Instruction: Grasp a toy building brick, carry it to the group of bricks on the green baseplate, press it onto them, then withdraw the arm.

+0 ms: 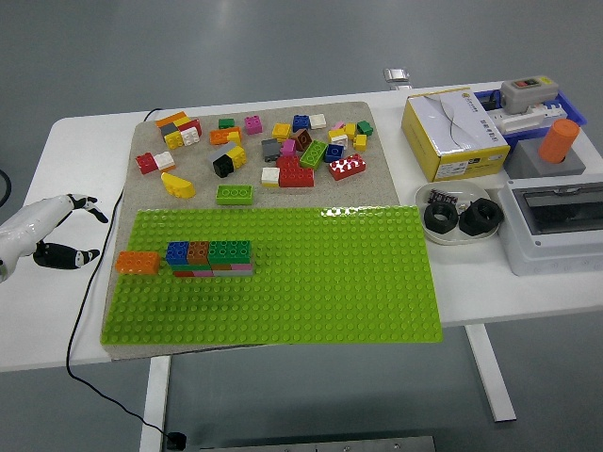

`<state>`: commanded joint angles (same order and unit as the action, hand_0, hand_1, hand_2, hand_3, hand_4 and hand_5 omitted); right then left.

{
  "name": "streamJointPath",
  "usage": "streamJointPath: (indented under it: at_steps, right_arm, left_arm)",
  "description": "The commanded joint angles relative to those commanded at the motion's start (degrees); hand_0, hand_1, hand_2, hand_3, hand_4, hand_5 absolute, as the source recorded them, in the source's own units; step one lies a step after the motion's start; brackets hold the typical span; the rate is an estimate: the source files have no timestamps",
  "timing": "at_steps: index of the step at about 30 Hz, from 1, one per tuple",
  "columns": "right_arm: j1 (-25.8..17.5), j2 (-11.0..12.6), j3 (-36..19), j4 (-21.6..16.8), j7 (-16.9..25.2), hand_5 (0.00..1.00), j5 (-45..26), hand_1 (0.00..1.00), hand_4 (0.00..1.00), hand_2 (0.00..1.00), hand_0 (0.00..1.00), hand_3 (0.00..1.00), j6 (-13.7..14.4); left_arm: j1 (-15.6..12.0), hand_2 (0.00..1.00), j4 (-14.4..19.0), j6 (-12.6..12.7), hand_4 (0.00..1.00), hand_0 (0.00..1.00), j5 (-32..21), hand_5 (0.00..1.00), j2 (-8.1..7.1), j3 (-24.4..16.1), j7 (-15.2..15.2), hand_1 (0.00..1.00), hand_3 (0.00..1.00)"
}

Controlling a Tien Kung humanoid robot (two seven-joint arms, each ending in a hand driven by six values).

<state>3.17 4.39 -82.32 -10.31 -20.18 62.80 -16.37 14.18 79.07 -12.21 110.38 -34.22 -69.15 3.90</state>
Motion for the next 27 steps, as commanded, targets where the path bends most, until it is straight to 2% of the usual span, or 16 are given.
streamJointPath:
  at_steps: [3, 8, 16, 21, 27]
  right_arm:
    - [0.1, 0.1, 0.0, 0.0, 0.0, 0.998, 0.0, 0.700, 0.716, 0.781, 0.714, 0.981, 0.0]
    - [0.3, 0.1, 0.1, 0.0, 0.0, 0.998, 0.1, 0.700, 0.716, 0.780, 0.715, 0.981, 0.0]
    - [0.6, 0.4, 0.3, 0.0, 0.0, 0.998, -0.1, 0.700, 0.716, 0.780, 0.715, 0.979, 0.0]
    - [0.8, 0.6, 0.5, 0.0, 0.1, 0.998, -0.2, 0.700, 0.716, 0.779, 0.716, 0.979, -0.1]
    - [1.0, 0.8, 0.8, 0.0, 0.2, 0.998, -0.1, 0.701, 0.714, 0.779, 0.715, 0.980, -0.1]
  left_arm:
    - [1.9, 0.936, -1.4, -0.4, 0.838, 0.998, -0.1, 0.002, -0.47, 3.2, 0.3, 0.958, 0.652]
    - [4.3, 0.961, -2.9, -1.0, 0.851, 0.998, -0.3, 0.002, -0.42, 7.4, 1.0, 0.970, 0.673]
    - [6.5, 0.980, -3.5, -2.0, 0.872, 0.998, -2.1, 0.002, -0.36, 10.5, 1.9, 0.973, 0.690]
    - [7.9, 0.980, -4.7, -2.1, 0.875, 0.998, -3.3, 0.004, 0.53, 11.8, 1.9, 0.974, 0.686]
    - [9.3, 0.978, -8.1, -2.4, 0.881, 0.998, -4.0, 0.018, 2.14, 13.0, 1.9, 0.974, 0.680]
